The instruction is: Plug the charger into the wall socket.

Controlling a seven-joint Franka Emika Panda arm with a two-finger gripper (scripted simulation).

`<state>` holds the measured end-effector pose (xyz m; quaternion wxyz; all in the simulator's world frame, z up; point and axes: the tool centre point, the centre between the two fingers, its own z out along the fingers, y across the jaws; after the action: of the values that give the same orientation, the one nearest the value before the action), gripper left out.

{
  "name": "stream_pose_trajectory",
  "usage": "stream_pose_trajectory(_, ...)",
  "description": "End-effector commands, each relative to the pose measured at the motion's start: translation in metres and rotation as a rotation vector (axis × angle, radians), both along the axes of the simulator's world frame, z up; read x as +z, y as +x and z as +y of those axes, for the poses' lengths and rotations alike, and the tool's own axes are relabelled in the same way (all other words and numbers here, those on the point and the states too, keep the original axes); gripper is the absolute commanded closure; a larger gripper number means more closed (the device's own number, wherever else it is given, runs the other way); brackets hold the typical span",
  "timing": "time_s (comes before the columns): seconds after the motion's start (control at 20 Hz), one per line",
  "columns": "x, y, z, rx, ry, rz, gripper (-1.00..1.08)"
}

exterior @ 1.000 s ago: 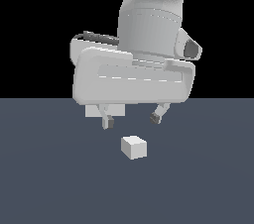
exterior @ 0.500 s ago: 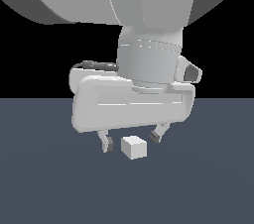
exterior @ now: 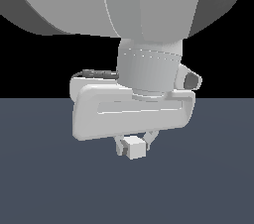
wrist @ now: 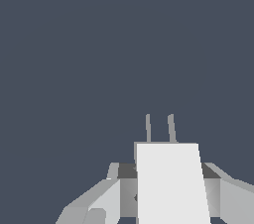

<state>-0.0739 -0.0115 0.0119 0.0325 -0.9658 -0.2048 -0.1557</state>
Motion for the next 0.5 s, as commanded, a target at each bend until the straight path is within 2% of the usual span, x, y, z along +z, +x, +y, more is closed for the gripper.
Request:
stream_pose_trajectory(0.0, -0.0003, 0.0, 0.0, 0.0, 0.0, 0.0, 1.08)
stream_pose_trajectory(0.45, 0.003, 0.0009, 0.0021, -0.008, 0.0, -0.001, 1.08)
